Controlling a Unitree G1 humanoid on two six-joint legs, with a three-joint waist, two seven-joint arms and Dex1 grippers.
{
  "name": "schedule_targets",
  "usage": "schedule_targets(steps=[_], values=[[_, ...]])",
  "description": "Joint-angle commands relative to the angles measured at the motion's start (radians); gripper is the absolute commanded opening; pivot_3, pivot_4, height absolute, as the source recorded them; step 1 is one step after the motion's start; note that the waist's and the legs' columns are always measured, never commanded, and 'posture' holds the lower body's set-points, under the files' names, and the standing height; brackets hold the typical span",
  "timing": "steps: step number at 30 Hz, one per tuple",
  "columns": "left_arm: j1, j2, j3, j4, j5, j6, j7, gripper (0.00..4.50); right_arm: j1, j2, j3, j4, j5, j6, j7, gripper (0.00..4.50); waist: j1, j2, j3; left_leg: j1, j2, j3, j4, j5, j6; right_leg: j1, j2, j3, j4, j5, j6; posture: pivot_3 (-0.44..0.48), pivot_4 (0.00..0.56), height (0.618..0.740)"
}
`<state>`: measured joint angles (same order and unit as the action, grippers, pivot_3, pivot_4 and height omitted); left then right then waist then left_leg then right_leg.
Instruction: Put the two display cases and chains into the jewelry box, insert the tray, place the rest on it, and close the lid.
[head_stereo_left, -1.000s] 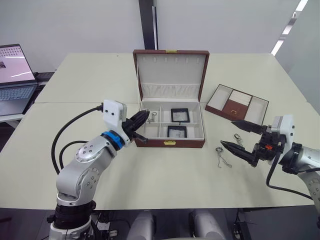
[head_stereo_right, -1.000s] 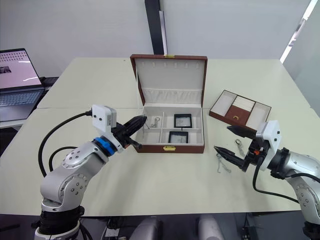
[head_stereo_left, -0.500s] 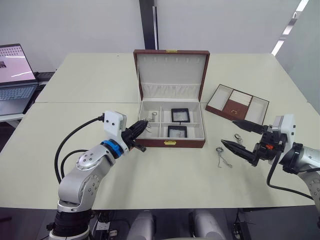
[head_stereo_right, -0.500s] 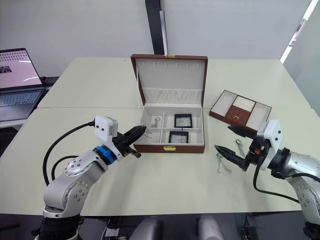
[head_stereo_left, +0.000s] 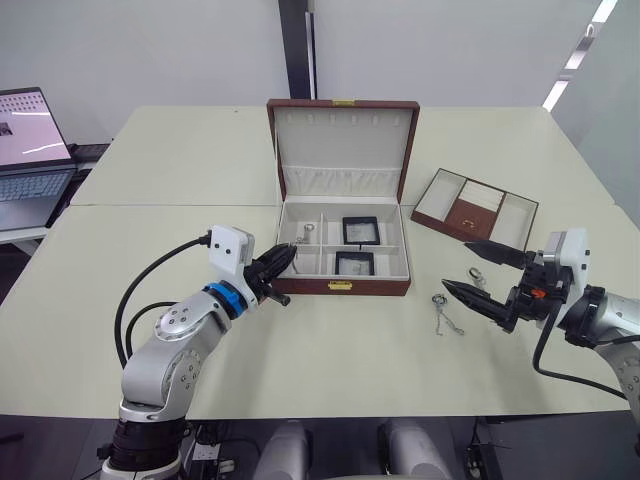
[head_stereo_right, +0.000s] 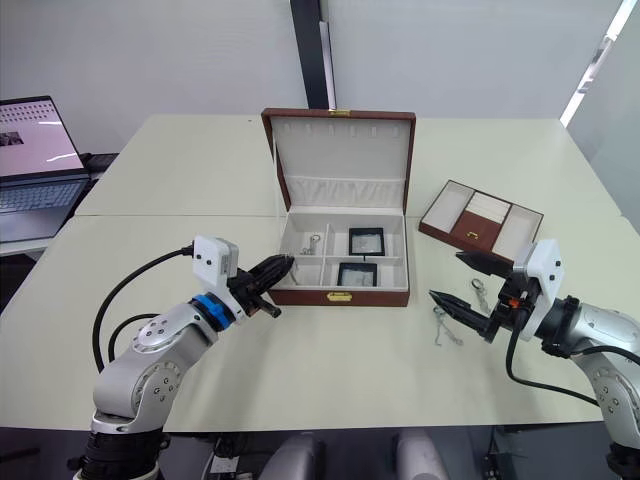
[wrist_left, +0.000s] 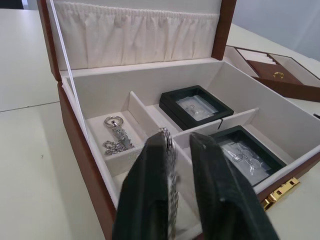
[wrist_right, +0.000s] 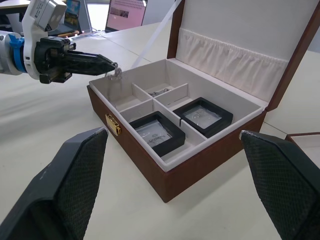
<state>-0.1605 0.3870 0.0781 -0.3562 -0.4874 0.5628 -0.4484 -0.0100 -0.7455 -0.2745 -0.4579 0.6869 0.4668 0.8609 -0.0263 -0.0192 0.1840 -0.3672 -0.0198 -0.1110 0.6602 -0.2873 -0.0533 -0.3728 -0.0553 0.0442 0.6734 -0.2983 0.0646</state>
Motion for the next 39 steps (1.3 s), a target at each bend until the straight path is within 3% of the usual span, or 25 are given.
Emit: schedule_targets(steps=[1, 9, 14, 20, 31, 39], values=[[-0.008, -0.004, 0.002, -0.018, 0.001, -0.022, -0.008, 1.97, 0.002, -0.013, -0.033, -0.035, 0.007, -0.003, -0.005, 4.5, 0.0, 0.0, 0.0, 0.0, 0.0, 0.0, 0.0, 0.0, 0.0, 0.0, 0.0, 0.0, 0.0, 0.0, 0.0, 0.0, 0.15, 0.74], [-0.011, -0.005, 0.005, -0.013, -0.001, -0.025, -0.013, 4.48, -0.002, -0.012, -0.03, -0.025, 0.004, -0.008, -0.008, 4.5, 0.0, 0.0, 0.0, 0.0, 0.0, 0.0, 0.0, 0.0, 0.0, 0.0, 0.0, 0.0, 0.0, 0.0, 0.0, 0.0, 0.15, 0.74], [-0.002, 0.006, 0.016, -0.018, -0.008, -0.036, -0.032, 4.48, -0.002, -0.008, -0.048, -0.004, 0.011, -0.005, -0.016, 4.5, 0.0, 0.0, 0.0, 0.0, 0.0, 0.0, 0.0, 0.0, 0.0, 0.0, 0.0, 0.0, 0.0, 0.0, 0.0, 0.0, 0.15, 0.74], [0.023, 0.068, 0.115, -0.005, -0.06, -0.031, -0.096, 4.48, 0.02, -0.03, -0.102, 0.087, 0.025, 0.021, 0.015, 4.5, -0.001, 0.0, 0.0, 0.0, 0.0, 0.0, -0.001, 0.0, 0.0, 0.0, 0.0, 0.0, 0.0, 0.0, 0.0, 0.0, 0.15, 0.74], [0.182, 0.239, 0.337, 0.177, -0.048, -0.113, -0.236, 4.48, 0.003, -0.013, -0.147, 0.328, -0.068, -0.062, -0.003, 4.5, -0.004, 0.001, 0.001, 0.0, 0.001, 0.001, -0.002, 0.0, 0.0, -0.001, 0.0, 0.0, -0.001, 0.0, 0.0, 0.0, 0.15, 0.74], [0.267, 0.262, 0.491, 0.323, -0.004, -0.256, -0.223, 4.48, -0.017, 0.022, -0.185, 0.501, -0.144, -0.179, -0.054, 4.5, -0.003, 0.001, 0.001, 0.0, 0.001, 0.001, -0.002, 0.0, 0.0, -0.001, -0.001, 0.001, -0.002, 0.0, 0.0, 0.0, 0.15, 0.74]])
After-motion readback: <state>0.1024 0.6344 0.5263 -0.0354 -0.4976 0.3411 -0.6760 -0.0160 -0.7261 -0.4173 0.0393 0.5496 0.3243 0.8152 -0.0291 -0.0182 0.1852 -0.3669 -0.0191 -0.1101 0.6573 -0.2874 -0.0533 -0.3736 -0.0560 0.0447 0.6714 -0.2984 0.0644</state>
